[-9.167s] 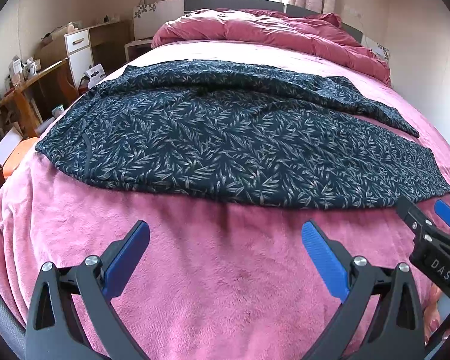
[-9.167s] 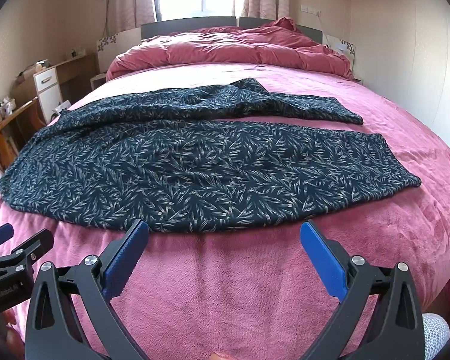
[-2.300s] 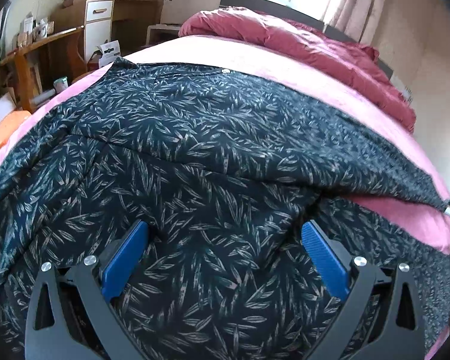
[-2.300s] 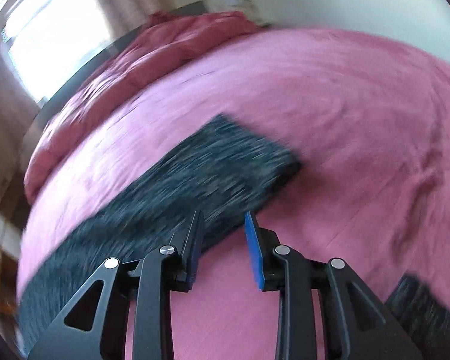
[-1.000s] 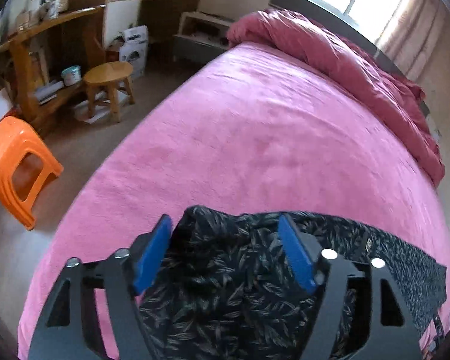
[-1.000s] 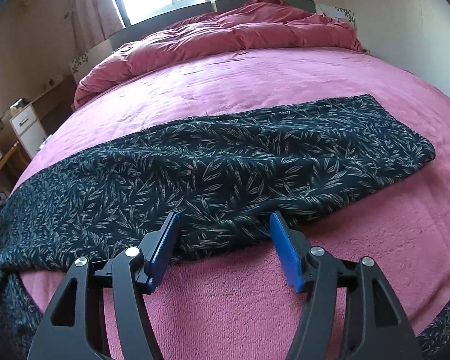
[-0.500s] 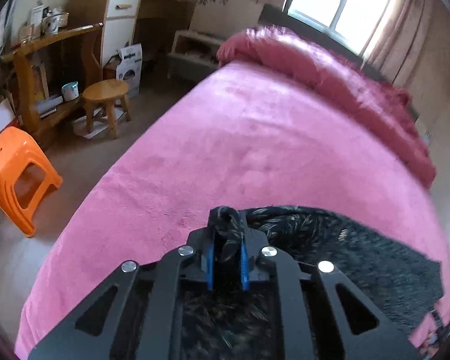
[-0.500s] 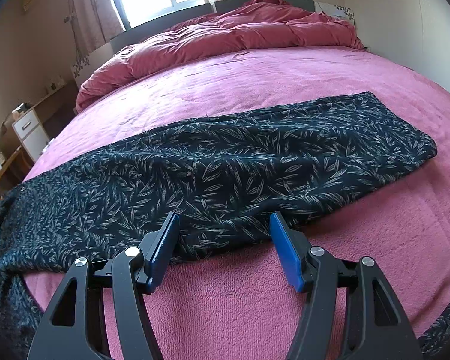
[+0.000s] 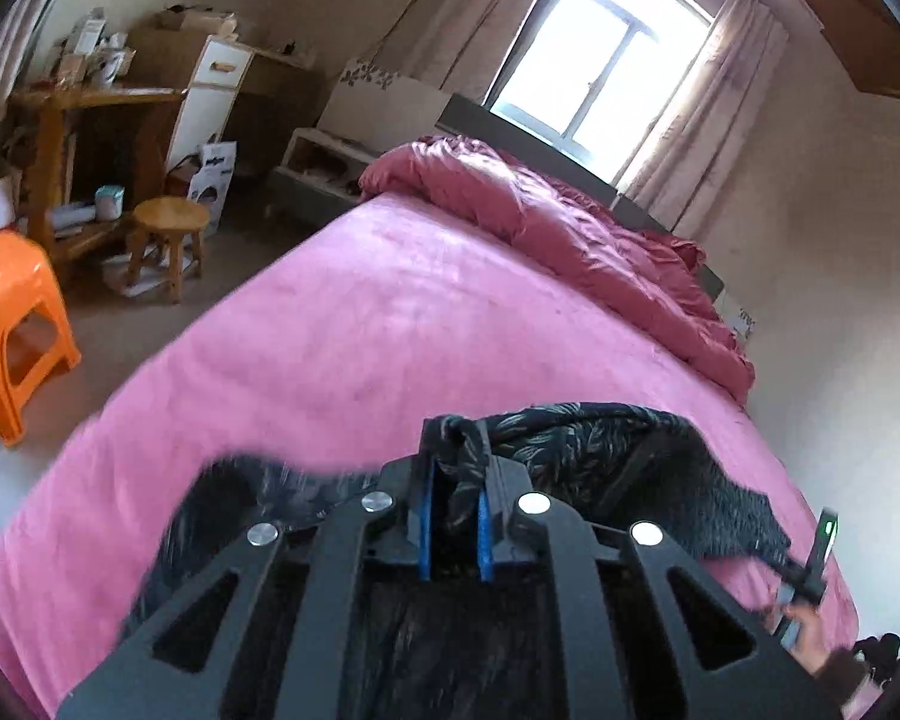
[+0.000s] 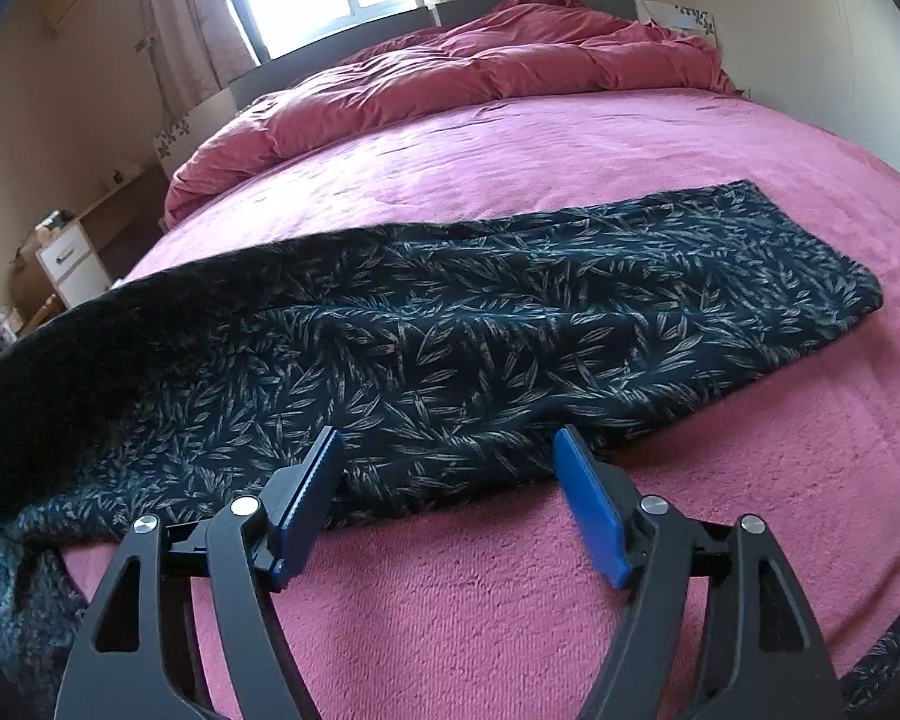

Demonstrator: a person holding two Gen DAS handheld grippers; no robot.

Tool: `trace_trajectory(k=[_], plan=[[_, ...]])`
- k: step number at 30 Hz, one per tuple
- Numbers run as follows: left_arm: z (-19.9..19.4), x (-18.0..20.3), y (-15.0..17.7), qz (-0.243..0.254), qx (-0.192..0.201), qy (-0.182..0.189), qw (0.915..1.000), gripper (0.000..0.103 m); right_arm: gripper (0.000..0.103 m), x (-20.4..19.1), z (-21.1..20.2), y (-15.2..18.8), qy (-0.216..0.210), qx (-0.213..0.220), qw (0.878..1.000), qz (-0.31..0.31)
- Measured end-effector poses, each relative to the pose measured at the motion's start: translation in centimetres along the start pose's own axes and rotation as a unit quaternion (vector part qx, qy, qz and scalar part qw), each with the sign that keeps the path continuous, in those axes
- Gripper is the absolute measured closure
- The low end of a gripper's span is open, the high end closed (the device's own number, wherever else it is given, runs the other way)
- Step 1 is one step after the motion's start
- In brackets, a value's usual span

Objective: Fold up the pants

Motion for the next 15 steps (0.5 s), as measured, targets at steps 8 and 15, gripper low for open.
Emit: trace_trajectory(k=[8,15], plan=[[1.0,-3.7,5.8,-0.073,-0.012,0.010,0.9972,0.094,0.032,-6.7,-2.8,-0.9,-0.088,-0.024,0.995,0.049],[1.0,-3.8,6.4,-0.075,0.002,0.022,0.9969,0.094,0.032,-14.3,0.7,-4.7,-0.115,-0.099,0.983,0.108]])
Point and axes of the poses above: each gripper's, at about its wrist camera, not at the fingertips, and z roughly the way its jaws point, x to its right, y to its underside, the point moved 10 cm from there along z, roughly the way its jaws point, and after that the axes turned 2 degrees about y, right-handed, at the moved point
